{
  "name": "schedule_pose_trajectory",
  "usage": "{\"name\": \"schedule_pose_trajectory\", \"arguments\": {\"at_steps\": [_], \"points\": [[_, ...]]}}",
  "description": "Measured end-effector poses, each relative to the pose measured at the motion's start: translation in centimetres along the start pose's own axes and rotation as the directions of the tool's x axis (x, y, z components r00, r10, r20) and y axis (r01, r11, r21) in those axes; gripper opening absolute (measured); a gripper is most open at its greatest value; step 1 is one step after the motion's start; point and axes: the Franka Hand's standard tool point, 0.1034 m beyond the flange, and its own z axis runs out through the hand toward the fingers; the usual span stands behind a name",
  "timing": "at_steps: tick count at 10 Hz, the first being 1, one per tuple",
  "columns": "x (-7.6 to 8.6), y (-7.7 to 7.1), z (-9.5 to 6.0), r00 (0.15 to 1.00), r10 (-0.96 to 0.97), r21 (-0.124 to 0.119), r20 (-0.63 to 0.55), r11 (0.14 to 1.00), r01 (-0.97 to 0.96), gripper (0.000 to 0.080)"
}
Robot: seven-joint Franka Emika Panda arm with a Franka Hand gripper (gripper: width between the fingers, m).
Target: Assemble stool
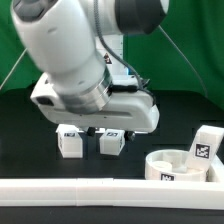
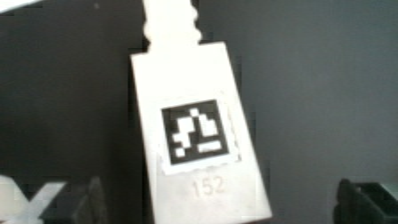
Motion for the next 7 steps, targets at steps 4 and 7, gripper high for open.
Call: {"name": "schedule_pose_trajectory", "arguments": {"at_steps": [4, 7], "points": [[0.57, 0.47, 0.58, 0.986, -0.018, -0.004, 0.167, 1.0, 0.019, 0.0649], [0.49, 0.29, 0.88, 0.985, -0.021, -0.004, 0.173, 1.0, 0.022, 0.0649]]}}
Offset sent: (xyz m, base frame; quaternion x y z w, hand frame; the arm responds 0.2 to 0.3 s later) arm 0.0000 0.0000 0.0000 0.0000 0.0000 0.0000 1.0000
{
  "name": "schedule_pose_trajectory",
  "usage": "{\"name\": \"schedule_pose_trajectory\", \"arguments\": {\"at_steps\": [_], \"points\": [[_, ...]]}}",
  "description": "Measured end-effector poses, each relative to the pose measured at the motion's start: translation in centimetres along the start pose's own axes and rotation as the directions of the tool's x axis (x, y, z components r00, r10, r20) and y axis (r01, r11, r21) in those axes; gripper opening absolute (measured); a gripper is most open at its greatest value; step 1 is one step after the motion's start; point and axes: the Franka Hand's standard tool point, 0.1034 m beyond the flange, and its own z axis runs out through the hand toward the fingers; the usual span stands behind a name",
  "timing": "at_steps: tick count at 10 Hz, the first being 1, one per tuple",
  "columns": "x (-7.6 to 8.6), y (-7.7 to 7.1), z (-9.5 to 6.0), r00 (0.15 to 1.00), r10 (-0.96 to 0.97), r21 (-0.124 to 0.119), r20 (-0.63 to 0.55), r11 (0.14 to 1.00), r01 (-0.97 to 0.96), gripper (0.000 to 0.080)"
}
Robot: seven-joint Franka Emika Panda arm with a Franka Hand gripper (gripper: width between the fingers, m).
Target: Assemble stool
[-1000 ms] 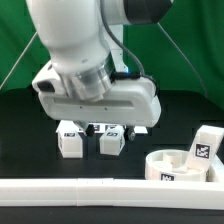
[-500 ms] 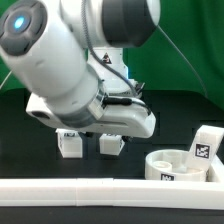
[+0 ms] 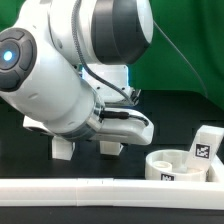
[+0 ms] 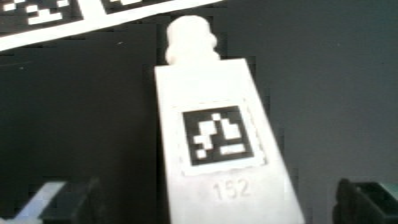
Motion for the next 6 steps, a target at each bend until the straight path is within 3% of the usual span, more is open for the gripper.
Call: {"name": "schedule_pose_trajectory", "arguments": {"at_steps": [6], "points": [[-0.61, 0.25, 0.75, 0.999, -0.03, 0.003, 0.045, 1.0, 0.03, 0.0649]]}}
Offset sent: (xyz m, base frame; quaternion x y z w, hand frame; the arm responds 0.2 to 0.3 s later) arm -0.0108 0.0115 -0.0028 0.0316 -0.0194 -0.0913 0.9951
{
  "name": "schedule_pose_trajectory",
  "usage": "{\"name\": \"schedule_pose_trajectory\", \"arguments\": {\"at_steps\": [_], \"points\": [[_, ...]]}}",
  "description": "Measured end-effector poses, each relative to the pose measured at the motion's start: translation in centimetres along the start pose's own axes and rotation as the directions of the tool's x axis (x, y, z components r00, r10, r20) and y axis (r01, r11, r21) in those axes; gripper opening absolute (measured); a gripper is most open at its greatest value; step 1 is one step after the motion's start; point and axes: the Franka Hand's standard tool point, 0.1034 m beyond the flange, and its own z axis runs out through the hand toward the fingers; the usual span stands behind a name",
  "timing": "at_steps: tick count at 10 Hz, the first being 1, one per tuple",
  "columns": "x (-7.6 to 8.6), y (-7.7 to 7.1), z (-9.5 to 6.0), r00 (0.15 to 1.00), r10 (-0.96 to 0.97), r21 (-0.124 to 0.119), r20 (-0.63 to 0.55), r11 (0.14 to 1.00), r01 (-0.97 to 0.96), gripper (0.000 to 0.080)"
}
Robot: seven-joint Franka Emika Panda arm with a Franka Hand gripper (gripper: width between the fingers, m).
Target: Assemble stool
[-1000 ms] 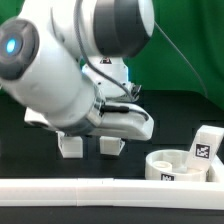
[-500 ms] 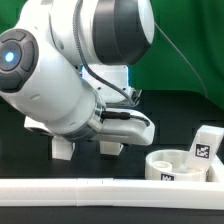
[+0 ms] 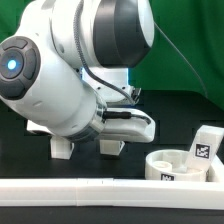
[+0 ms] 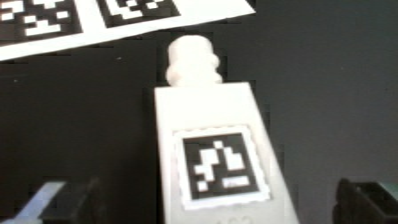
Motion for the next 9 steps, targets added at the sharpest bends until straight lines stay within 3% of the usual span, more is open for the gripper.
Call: {"name": "schedule_pose_trajectory", "arguments": {"at_steps": [4, 5, 6, 7, 8, 9], "points": [[-0.05, -0.32, 0.4, 1.0, 0.019, -0.014, 0.011, 1.0, -0.019, 0.0649], [-0.01, -0.49, 0.51, 1.0, 0.025, -0.017, 0.009, 1.0, -0.025, 0.0561], [-0.02, -0.6, 0.57, 1.0, 0.024, -0.019, 0.009, 1.0, -0.024, 0.0424], [-0.04, -0.63, 0.57, 1.0, 0.024, -0.02, 0.009, 1.0, -0.023, 0.0424], [-0.04, -0.63, 0.57, 1.0, 0.024, -0.02, 0.009, 1.0, -0.023, 0.0337], [-0.04, -0.64, 0.57, 1.0, 0.023, -0.02, 0.009, 1.0, -0.023, 0.0337]]}}
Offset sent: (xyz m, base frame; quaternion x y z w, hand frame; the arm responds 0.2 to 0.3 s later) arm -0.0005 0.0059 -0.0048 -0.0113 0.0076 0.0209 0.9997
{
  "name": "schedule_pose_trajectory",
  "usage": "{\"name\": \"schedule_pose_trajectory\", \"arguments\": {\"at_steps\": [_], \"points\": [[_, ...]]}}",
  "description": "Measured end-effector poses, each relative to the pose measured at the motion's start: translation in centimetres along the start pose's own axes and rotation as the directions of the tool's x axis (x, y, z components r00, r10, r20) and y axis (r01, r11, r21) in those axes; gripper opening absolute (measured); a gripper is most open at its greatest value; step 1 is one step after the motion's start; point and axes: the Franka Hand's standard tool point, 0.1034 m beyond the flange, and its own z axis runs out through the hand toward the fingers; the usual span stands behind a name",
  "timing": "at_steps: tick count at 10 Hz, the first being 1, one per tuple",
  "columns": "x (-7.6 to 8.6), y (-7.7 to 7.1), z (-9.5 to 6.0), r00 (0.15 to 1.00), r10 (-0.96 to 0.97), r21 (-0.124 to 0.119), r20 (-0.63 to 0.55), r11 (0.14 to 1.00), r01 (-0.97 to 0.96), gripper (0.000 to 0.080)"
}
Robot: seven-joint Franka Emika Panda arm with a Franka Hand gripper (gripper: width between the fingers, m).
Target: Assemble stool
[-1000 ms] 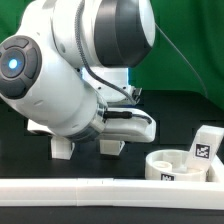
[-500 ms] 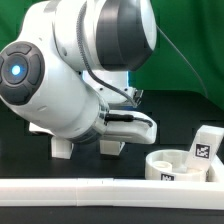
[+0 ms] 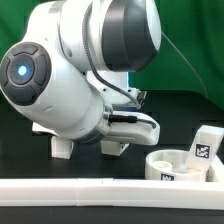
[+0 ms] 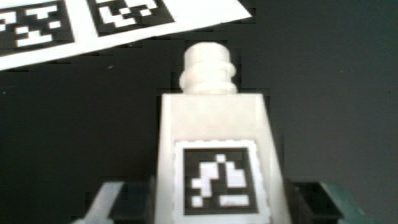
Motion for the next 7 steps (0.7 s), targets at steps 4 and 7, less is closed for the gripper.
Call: {"name": "schedule_pose_trajectory", "arguments": {"at_steps": [4, 7], "points": [[-1.3, -1.9, -1.8, 0.998, 0.023, -0.013, -0.05, 1.0, -0.023, 0.0337], [-5.4, -5.3, -4.3, 0.991, 0.066, -0.03, -0.116, 0.997, -0.07, 0.0337]]}}
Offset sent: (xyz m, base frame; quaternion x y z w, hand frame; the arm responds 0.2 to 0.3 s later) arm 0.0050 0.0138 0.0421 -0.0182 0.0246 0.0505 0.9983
